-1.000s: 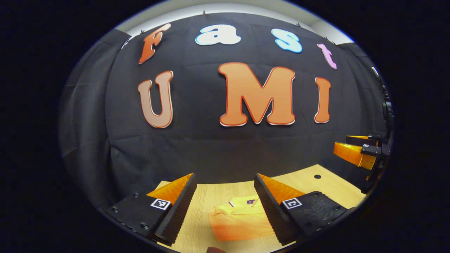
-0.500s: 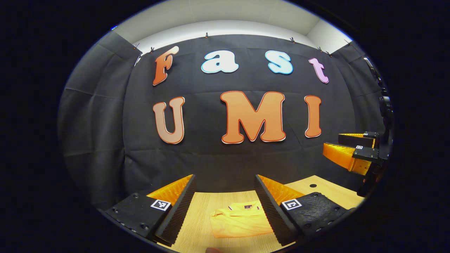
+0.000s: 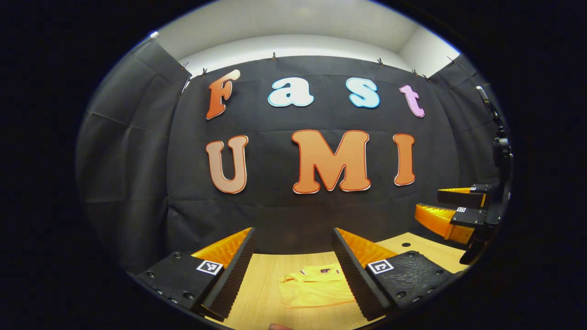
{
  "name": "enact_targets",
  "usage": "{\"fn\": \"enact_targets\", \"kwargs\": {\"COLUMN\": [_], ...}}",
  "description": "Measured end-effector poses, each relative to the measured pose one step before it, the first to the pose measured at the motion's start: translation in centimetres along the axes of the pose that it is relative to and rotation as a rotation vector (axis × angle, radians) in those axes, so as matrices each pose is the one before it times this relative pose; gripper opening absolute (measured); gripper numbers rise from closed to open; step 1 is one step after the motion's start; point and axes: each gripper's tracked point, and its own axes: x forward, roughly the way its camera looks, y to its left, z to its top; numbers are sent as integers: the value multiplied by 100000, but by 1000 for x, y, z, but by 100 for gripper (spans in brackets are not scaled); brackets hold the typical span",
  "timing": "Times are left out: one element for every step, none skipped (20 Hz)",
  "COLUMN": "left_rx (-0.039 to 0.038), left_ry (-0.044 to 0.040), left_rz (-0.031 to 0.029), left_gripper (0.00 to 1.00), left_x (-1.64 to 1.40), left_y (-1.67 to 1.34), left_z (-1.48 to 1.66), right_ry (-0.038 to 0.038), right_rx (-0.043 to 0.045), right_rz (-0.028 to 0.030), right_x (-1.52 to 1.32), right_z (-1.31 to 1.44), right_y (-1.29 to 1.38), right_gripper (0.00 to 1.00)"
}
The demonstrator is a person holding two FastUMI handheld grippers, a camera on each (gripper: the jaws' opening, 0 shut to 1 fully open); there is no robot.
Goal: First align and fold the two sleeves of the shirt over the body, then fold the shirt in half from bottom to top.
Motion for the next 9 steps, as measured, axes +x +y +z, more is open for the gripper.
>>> {"fn": "enact_targets", "kwargs": {"left_rx": [278, 267, 329, 685, 1105, 963, 1141, 845, 328], "left_ry": [568, -1010, -790, -1161, -588, 189, -84, -199, -266], "left_rz": [-311, -1082, -1057, -1169, -1593, -179, -1339, -921, -649], "left_gripper": [98, 99, 99, 100, 99, 98, 99, 98, 99], "left_x": [-364, -344, -209, -170, -319, -330, -105, -249, -59], "left_y": [332, 197, -254, 27, -286, 107, -244, -85, 11], "left_z": [-167, 149, 162, 216, -150, -136, -207, -73, -194], "right_ry": [1019, 89, -159, 443, 263, 98, -98, -432, -306], "right_rx": [319, 476, 280, 587, 463, 208, -148, -914, -1172], "right_rz": [-1635, -818, -766, -234, -259, -370, 30, -674, -344], "right_x": [-292, -354, -258, -266, -236, -359, -176, -226, -113], "right_z": [-151, -85, 33, -111, -49, 0, -66, 122, 3], "right_y": [138, 317, 344, 275, 394, 246, 321, 125, 136], "right_gripper": [94, 100, 99, 98, 94, 99, 98, 99, 98]}}
